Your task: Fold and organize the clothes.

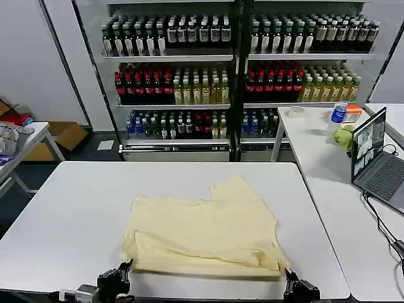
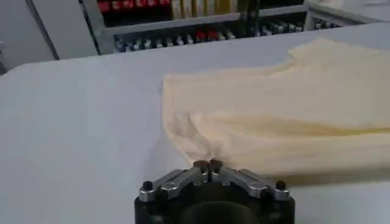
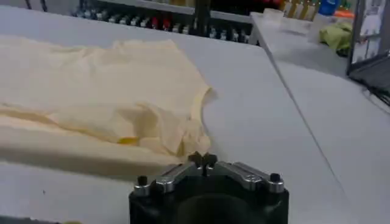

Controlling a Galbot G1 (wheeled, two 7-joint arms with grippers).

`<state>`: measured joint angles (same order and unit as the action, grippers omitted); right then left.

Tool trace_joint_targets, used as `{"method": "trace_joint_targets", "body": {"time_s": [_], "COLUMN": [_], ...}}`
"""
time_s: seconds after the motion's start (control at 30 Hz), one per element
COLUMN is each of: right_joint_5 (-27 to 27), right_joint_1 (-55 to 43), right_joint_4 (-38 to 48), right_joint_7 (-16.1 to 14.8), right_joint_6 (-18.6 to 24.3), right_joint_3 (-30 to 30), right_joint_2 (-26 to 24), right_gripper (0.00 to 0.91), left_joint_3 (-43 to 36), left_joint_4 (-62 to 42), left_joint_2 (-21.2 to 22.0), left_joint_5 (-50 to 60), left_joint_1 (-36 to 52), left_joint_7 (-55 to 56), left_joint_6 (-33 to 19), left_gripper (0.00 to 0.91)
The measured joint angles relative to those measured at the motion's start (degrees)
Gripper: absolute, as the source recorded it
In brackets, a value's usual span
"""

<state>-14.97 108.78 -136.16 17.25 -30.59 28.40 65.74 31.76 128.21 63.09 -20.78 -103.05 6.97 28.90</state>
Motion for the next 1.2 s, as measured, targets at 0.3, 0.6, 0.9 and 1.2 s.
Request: {"method": "trace_joint_targets", "body": {"time_s": [0.3, 0.6, 0.9, 1.2], "right_joint_5": [-0.1, -2.8, -5.2, -8.1], "right_joint_1": [0.5, -4.2, -15.7, -31.1], "right_joint_4": [-2.6, -2.4, 2.8, 12.1], "right_joint_7": [-0.4, 0.7, 2.7, 4.3], "right_joint_6": [-0.2, -0.7, -1.5, -2.1], "right_joint_3": [1.9, 3.2, -1.0, -7.4], "right_joint_2": [-0.5, -1.9, -1.9, -1.5], "right_gripper": [0.907, 0.907, 0.907, 0.907], "left_joint_3": [2.3, 5.7, 5.3, 0.2], "left_joint_4": [2.1, 1.8, -2.2, -10.3], "left_joint_2": [-0.9, -2.8, -6.1, -9.1], "left_joint_5": [1.3, 1.2, -3.1, -9.6], "left_joint_1": [-3.3, -3.0, 4.6, 18.3], "left_joint_7": [0.1, 0.8, 3.6, 5.7], "left_joint_6": [0.2, 0.6, 0.3, 1.3], "left_gripper": [0.907, 0.907, 0.907, 0.907]}}
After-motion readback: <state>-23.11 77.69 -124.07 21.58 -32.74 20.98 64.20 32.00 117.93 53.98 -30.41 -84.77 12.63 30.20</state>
